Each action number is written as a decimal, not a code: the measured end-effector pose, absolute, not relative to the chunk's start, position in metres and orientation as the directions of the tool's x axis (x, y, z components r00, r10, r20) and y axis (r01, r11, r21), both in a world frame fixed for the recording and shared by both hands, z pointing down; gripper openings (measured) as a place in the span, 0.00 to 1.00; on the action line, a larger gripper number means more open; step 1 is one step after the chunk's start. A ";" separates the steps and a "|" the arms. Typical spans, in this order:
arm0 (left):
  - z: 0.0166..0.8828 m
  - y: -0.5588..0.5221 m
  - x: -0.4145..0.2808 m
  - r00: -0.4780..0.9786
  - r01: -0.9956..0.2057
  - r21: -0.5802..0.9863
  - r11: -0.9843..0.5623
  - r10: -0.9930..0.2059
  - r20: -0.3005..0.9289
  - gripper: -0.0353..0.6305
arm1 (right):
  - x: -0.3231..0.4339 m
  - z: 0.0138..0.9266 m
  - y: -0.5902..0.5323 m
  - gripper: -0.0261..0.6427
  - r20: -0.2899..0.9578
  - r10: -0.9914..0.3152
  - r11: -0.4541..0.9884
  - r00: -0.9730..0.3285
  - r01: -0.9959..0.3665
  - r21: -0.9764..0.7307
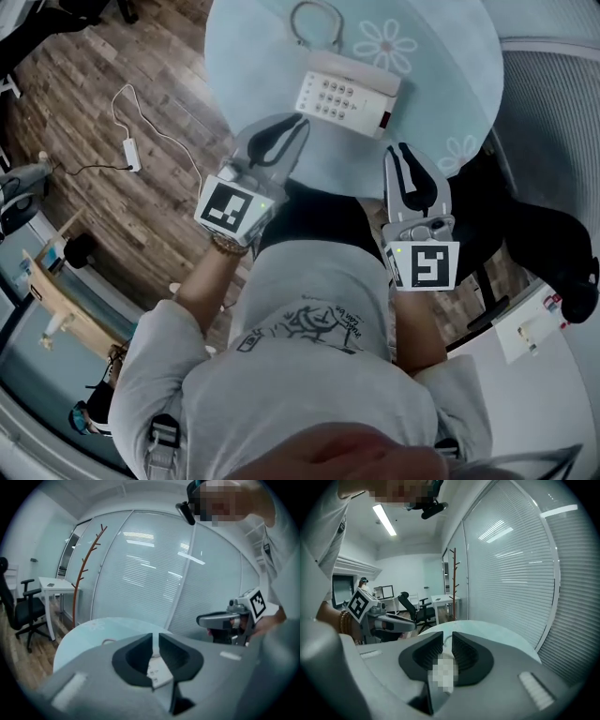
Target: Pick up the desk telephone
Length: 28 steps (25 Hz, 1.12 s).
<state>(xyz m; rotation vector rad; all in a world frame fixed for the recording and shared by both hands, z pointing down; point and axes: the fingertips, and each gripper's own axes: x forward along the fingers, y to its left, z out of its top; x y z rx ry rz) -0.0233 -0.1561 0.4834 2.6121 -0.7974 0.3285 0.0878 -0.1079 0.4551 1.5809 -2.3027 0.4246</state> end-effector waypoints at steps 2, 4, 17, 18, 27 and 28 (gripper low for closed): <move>0.512 -0.166 -0.022 0.804 -0.578 0.281 -0.766 -0.475 0.358 0.12 | 0.097 0.483 -0.114 0.15 0.443 -0.833 0.328 -0.332 -0.940 -0.088; 0.537 -0.176 -0.019 0.801 -0.576 0.285 -0.766 -0.460 0.383 0.12 | 0.104 0.510 -0.121 0.16 0.467 -0.821 0.313 -0.329 -0.943 -0.114; 0.712 -0.208 -0.023 0.722 -0.647 0.375 -0.664 -0.375 0.582 0.28 | 0.134 0.681 -0.140 0.35 0.581 -0.757 0.181 -0.300 -0.950 -0.255; 0.721 -0.208 -0.025 0.716 -0.653 0.385 -0.652 -0.364 0.596 0.31 | 0.136 0.688 -0.138 0.36 0.588 -0.751 0.168 -0.300 -0.949 -0.268; 0.762 -0.209 -0.009 0.720 -0.632 0.486 -0.604 -0.225 0.656 0.45 | 0.137 0.725 -0.144 0.40 0.608 -0.715 0.139 -0.346 -0.922 -0.361; 0.763 -0.209 -0.007 0.728 -0.627 0.509 -0.590 -0.211 0.653 0.45 | 0.137 0.727 -0.145 0.40 0.606 -0.713 0.134 -0.352 -0.917 -0.375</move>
